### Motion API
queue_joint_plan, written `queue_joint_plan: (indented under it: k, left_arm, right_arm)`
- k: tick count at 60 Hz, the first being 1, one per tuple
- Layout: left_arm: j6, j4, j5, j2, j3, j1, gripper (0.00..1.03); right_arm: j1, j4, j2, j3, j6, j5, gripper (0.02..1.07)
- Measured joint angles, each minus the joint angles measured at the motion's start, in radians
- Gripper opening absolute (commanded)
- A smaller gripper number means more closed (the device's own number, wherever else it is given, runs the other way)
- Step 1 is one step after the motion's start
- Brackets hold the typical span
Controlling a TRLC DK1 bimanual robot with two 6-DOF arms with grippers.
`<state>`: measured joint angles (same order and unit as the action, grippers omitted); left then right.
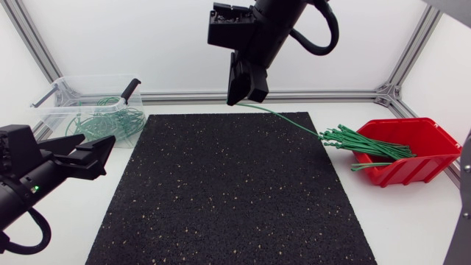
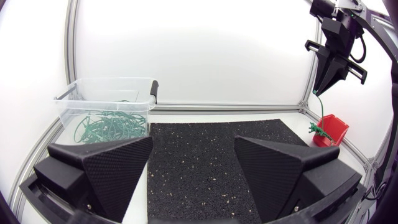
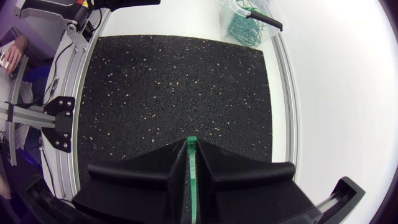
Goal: Take a green cable tie from the red box, thread the tail through the head to close it, then place it in the transparent bin on the left.
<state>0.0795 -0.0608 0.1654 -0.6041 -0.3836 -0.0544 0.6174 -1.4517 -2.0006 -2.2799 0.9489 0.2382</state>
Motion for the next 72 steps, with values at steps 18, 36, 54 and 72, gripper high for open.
queue_joint_plan:
  k: [18,36,54,72]
  left_arm:
    - [0.0,-0.124,0.01,-0.106,-0.011,-0.048,0.92]
    - [-0.001,-0.119,0.04,-0.266,-0.073,-0.093,0.92]
    - [-0.001,-0.12,0.226,-0.496,-0.184,-0.091,0.92]
    - [-0.062,-0.114,0.325,-0.621,-0.216,-0.08,0.92]
  right_arm:
    - [-0.165,0.111,-0.087,-0.126,-0.003,0.047,0.08]
    - [-0.24,0.106,-0.193,-0.12,0.001,0.271,0.08]
    - [-0.203,0.079,-0.197,0.031,0.024,0.511,0.08]
    - [-0.139,0.08,-0.218,0.124,0.032,0.672,0.08]
